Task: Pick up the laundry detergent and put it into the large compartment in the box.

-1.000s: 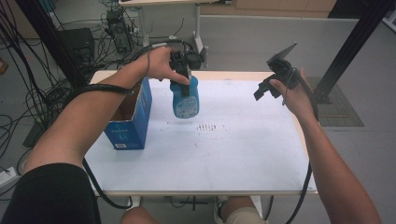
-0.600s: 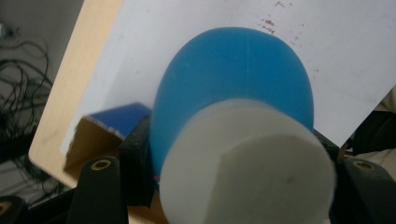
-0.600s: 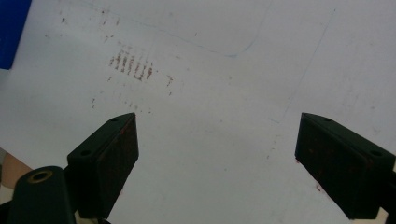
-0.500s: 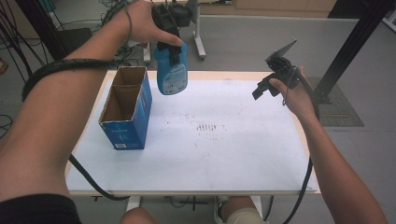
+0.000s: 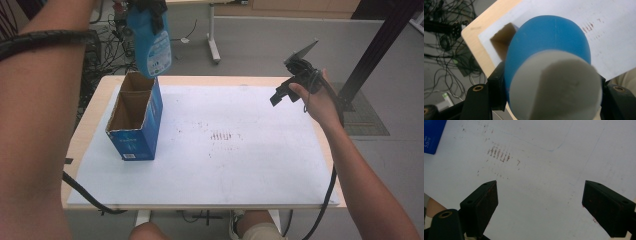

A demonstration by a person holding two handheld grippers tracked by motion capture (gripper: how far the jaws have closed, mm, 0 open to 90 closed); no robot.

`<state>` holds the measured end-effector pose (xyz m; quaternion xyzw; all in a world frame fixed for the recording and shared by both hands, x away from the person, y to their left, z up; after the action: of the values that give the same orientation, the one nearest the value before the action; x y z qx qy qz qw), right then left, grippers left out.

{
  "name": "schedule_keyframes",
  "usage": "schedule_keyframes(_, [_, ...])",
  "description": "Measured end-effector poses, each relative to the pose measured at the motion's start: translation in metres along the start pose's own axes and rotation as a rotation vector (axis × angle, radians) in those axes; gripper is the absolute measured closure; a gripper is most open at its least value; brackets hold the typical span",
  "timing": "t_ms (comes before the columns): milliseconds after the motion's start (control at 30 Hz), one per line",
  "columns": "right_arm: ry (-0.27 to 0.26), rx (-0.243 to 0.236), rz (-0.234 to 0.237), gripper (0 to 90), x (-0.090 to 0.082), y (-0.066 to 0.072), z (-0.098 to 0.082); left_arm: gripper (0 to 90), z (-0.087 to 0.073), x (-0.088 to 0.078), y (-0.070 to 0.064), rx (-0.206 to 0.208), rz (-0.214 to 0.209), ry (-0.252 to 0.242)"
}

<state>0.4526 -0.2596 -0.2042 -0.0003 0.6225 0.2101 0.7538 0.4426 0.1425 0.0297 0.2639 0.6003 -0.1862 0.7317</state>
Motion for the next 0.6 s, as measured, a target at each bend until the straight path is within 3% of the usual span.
schedule_keyframes(233, [-0.003, -0.007, -0.007, 13.5, -0.005, 0.004, 0.002, 37.4, -0.019, -0.015, 0.025, -0.182, 0.016, -0.021])
schedule_keyframes(600, [0.006, -0.022, -0.011, 13.5, -0.005, 0.006, 0.003, 37.4, -0.046, -0.022, 0.049, -0.388, 0.017, -0.015])
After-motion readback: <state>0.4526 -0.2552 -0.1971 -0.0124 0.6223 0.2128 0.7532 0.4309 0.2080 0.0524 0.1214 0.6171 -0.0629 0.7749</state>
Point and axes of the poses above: each handheld gripper's, and its own axes: x roughly forward along the jaws, z roughly out of its top, y roughly to its left, the point moved 9 cm from there along x, roughly forward along the jaws, and after that the axes turned 7 degrees about x, right-handed, at the moved point
